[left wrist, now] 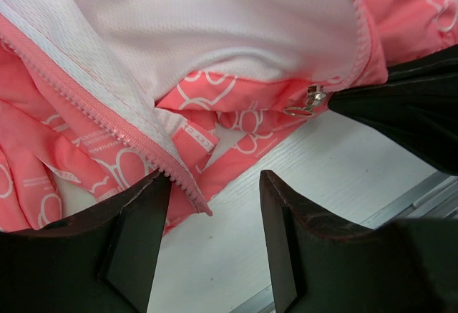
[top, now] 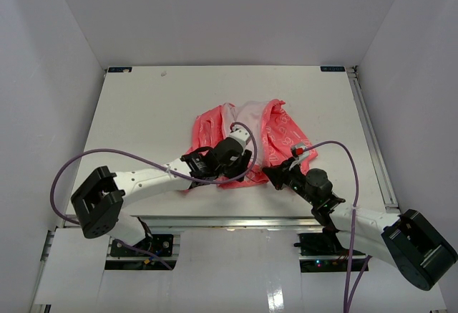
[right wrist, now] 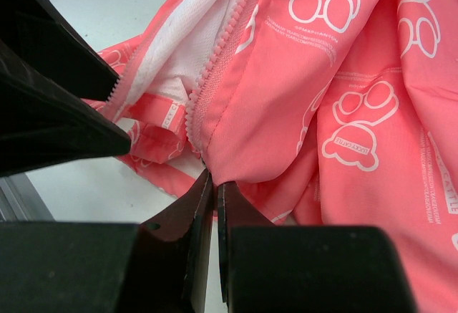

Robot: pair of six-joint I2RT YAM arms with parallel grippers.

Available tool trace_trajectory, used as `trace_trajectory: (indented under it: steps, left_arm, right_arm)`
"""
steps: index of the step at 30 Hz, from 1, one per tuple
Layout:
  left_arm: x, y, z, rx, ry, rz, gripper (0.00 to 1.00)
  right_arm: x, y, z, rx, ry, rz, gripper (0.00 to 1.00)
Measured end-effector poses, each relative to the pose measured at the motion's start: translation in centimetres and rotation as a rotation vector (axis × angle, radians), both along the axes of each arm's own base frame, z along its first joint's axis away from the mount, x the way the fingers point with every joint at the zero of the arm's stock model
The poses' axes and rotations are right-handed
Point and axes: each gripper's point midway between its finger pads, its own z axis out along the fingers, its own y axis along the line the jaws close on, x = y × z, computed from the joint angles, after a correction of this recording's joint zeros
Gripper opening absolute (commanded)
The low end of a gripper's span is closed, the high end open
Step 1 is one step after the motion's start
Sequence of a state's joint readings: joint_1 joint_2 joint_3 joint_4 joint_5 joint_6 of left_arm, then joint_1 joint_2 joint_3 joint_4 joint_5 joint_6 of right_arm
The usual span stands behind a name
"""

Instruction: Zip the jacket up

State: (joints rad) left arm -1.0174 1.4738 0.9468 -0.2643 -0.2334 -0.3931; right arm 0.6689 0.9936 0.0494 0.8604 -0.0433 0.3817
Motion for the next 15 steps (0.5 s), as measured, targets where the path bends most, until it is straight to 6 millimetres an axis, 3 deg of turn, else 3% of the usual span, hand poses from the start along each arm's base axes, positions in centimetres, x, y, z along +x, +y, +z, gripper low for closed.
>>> trace_trajectory:
  steps: [4, 9, 12, 15]
  left_arm:
    - [0.8, 0.5, 0.9, -0.037, 0.002, 0.034, 0.55]
    - [2.9, 2.9, 0.3, -0.045, 0.047, 0.143, 0.03]
    - [4.4, 4.9, -0.3, -0.043, 0.073, 0.228, 0.00]
    - [5.5, 9.4, -1.2, 0.051, 0.092, 0.387, 0.00]
  right_arm:
    - [0.0, 0.0, 0.0, 0.000, 0.000, 0.000, 0.08]
    - [0.0, 0.0, 0.3, 0.005, -0.006, -0.001, 0.08]
    - [-0.1, -0.1, 0.3, 0.004, -0.006, -0.003, 0.08]
    - [-0.1, -0.2, 0.3, 0.001, -0.003, -0.004, 0.08]
